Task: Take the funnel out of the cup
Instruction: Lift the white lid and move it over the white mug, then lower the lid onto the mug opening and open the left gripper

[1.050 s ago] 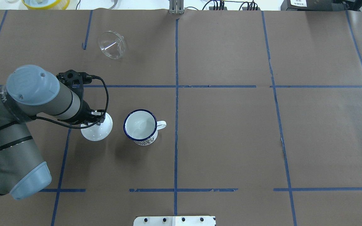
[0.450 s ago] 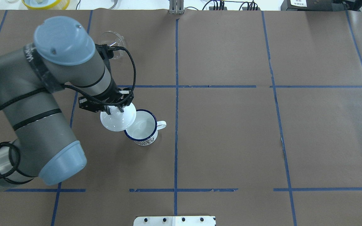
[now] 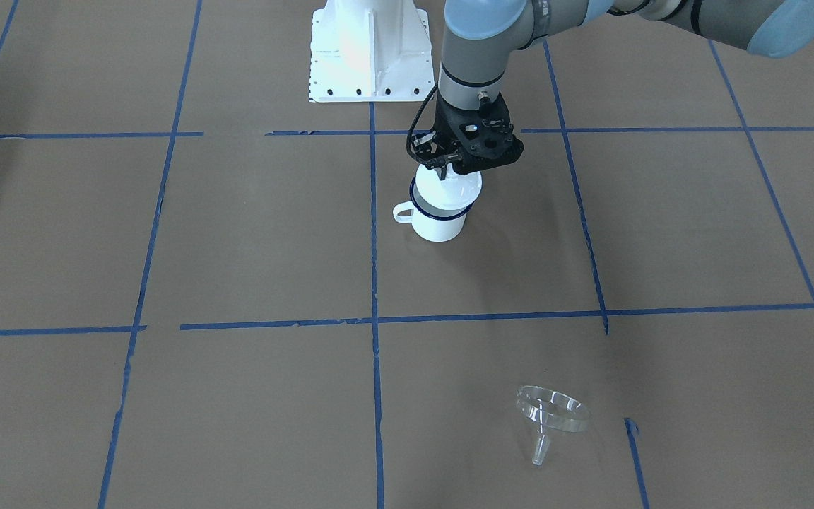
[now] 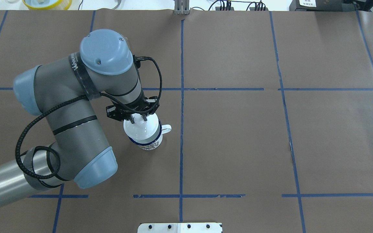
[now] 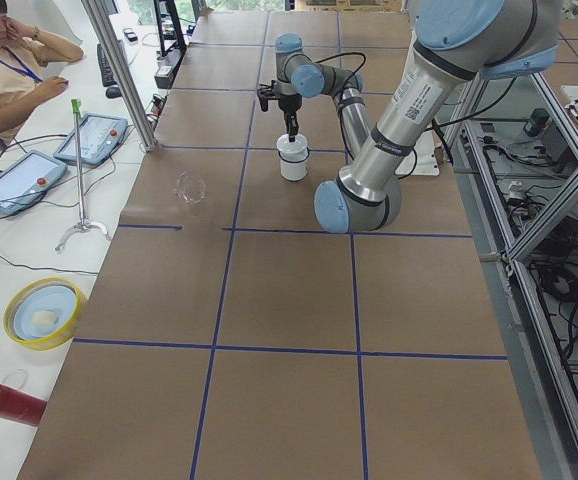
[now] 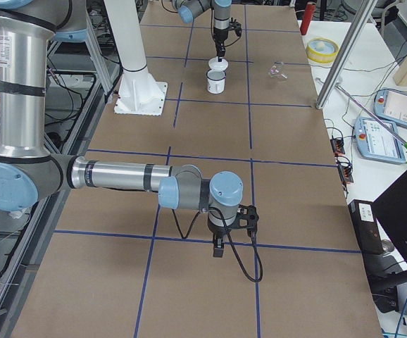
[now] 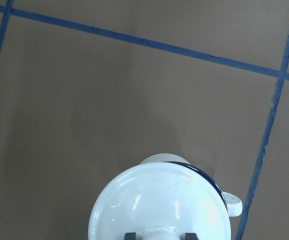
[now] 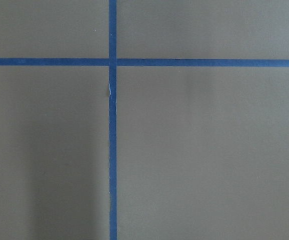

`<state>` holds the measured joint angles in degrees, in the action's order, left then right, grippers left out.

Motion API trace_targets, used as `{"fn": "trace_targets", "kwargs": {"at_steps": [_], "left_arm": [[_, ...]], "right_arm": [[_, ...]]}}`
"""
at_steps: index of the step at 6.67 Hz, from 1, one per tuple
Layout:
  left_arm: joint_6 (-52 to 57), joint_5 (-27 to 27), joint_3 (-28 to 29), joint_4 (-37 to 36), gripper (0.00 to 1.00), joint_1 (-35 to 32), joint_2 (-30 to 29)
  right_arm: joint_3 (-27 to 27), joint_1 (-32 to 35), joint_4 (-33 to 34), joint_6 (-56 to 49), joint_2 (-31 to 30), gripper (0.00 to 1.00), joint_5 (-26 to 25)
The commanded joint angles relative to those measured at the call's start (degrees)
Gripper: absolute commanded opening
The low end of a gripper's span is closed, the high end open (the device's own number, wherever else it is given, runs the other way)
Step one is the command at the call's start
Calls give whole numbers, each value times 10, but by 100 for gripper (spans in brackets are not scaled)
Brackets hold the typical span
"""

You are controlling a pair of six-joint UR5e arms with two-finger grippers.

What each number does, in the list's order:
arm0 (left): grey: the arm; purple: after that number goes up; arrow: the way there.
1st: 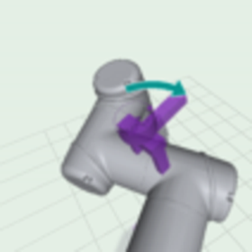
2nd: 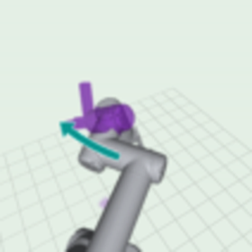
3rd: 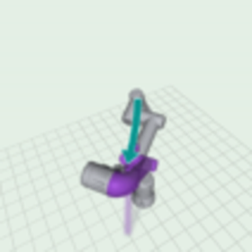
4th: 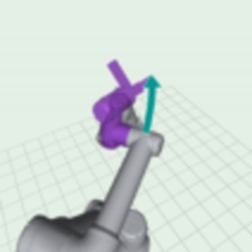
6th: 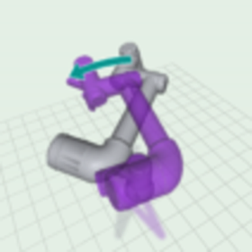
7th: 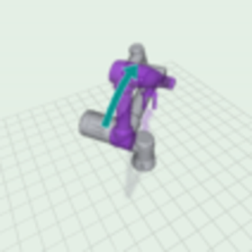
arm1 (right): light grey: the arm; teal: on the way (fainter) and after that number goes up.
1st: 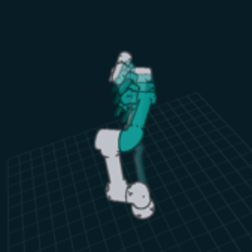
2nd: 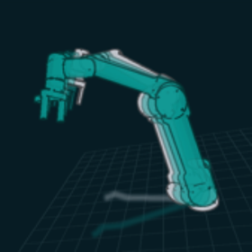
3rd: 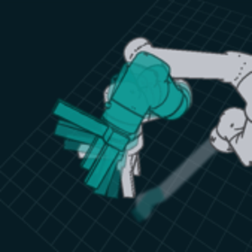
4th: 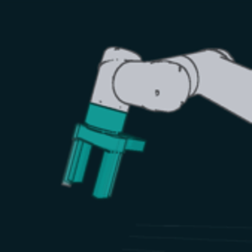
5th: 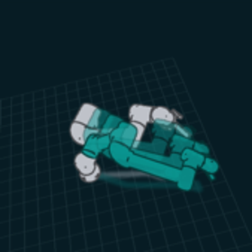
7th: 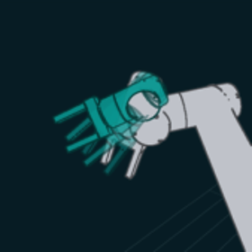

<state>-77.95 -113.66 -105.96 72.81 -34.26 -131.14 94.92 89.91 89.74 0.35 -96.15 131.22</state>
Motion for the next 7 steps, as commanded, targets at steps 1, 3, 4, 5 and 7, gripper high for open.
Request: {"fn": "trace_targets", "kwargs": {"at_steps": [1,3,4,5,7], "left_arm": [[-4,1,11,8,0,10,2],[-4,1,11,13,0,17,4],[-4,1,11,13,0,17,4],[-4,1,11,13,0,17,4],[-4,1,10,13,0,17,5]], "right_arm": [[0,0,0,0,0,100,0],[0,0,0,0,0,100,0],[0,0,0,0,0,100,0],[0,0,0,0,0,100,0],[0,0,0,0,0,100,0]]}}
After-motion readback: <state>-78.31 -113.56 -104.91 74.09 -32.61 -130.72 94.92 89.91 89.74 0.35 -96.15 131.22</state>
